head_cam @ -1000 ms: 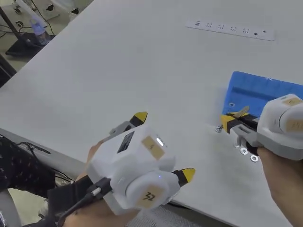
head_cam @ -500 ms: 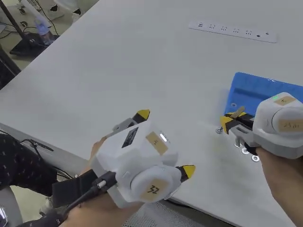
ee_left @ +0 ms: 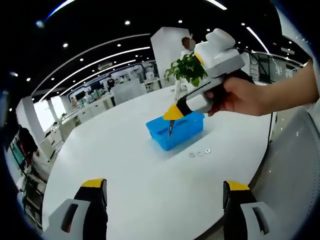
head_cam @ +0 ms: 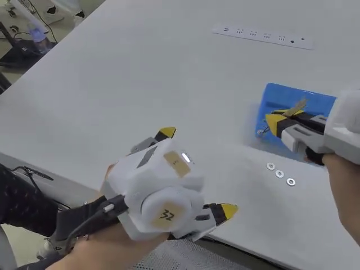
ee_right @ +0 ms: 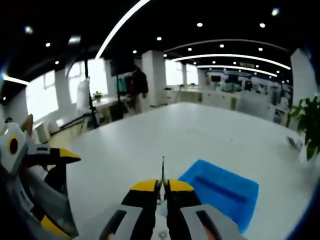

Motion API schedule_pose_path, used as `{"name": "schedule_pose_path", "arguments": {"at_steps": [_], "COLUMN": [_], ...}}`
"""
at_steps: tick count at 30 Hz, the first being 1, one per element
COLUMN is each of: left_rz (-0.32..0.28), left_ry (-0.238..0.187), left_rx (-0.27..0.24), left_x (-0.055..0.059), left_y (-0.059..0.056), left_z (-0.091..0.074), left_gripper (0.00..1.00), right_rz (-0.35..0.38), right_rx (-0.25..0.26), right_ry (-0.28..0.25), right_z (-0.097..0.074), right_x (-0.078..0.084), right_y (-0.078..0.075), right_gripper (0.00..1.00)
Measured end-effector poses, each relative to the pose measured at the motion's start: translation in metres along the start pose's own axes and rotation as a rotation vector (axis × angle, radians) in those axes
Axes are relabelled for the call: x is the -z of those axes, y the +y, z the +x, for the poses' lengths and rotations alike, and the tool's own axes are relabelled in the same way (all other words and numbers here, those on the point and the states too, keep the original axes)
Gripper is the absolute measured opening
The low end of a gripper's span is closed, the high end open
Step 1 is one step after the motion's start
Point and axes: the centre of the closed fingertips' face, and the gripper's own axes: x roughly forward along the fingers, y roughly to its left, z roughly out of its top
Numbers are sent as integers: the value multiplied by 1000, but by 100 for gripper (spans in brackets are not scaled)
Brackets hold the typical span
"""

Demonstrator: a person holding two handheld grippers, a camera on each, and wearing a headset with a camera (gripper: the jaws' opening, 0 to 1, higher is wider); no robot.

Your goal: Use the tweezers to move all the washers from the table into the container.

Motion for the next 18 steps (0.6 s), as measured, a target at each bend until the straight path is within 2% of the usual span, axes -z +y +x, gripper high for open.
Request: {"name": "schedule_pose_path", "arguments": {"at_steps": [3,8,12,16,18], "left_rz": [-2,-6,5,11,7], "left_ry": [-4,-10,-11,-20,-22], "left_rx": [9,10,-1,-10,-7], "left_x": [-1,-2,-2,-4,-4], "left_y": [-2,-2,0,1,1], "left_z": [1,0,0,-1,-1], "left_gripper": [99,99,99,99,99], "right_rz": [6,23,21,15,3], "right_rx": [27,80,101,98,103], "right_ry": [-24,-32,8,64,77], "right_z": [2,11,23,35,39], "right_x": [-15,-27,-9,19,26], "right_y": [-12,-34,-46,-50,-53], "right_gripper": [3,3,3,3,3]}}
